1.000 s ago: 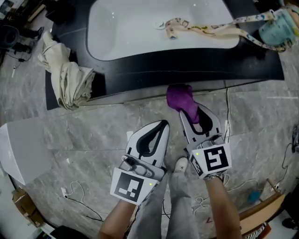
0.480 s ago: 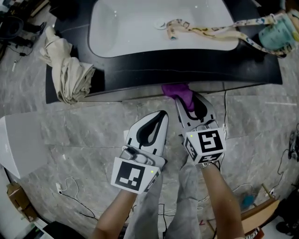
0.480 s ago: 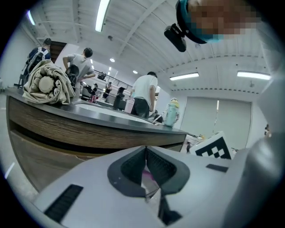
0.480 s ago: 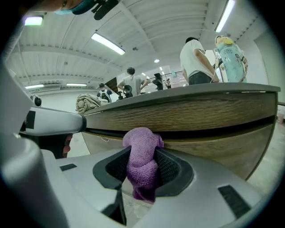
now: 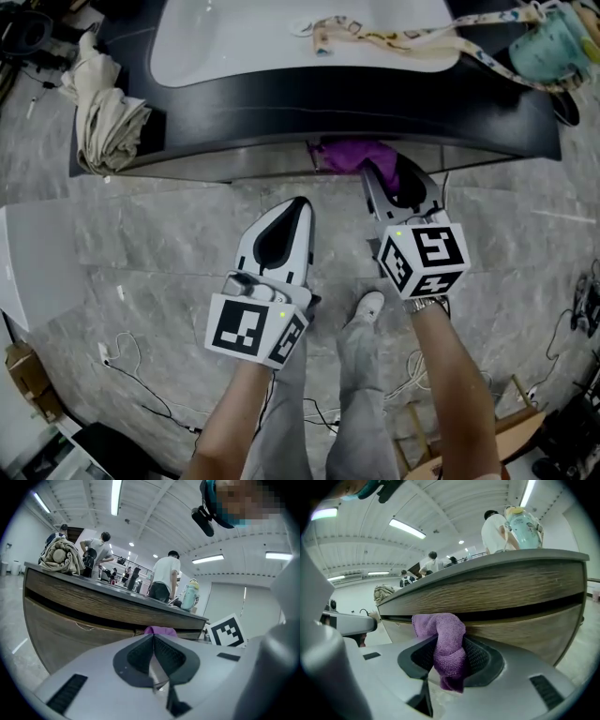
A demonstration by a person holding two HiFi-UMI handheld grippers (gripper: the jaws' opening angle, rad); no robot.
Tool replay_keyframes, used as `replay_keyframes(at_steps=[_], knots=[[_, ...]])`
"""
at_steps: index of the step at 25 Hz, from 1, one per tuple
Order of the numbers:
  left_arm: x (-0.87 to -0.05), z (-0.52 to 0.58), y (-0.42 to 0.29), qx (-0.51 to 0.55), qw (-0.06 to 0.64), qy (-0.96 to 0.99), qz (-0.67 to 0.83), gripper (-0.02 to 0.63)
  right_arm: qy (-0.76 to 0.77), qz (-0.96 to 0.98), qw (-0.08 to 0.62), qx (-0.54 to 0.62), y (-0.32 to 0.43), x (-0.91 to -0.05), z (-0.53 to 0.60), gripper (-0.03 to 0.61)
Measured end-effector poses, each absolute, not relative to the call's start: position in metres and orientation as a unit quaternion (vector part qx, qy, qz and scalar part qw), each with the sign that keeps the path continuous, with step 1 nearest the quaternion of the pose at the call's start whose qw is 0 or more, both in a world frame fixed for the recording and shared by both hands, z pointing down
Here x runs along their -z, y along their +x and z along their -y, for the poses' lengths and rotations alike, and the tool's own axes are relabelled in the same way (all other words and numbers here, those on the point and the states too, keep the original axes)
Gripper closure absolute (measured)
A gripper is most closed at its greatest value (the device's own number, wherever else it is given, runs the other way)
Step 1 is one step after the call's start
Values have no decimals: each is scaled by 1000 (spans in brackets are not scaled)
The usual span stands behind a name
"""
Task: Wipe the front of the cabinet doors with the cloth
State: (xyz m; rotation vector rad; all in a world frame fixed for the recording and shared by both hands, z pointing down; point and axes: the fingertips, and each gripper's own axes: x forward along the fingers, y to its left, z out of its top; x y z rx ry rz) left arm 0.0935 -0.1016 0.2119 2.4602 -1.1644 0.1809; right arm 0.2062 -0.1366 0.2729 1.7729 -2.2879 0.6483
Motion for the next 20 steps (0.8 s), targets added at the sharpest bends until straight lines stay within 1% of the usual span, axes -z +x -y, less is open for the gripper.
replay_keyframes(at_steps=[9,20], knots=[[-218,73,153,-71,213,888,401,603,615,746,113,-229,289,-295,118,425],[-217,51,210,-89,204,904,364,603,662,699,111,-245,392,-304,94,425]])
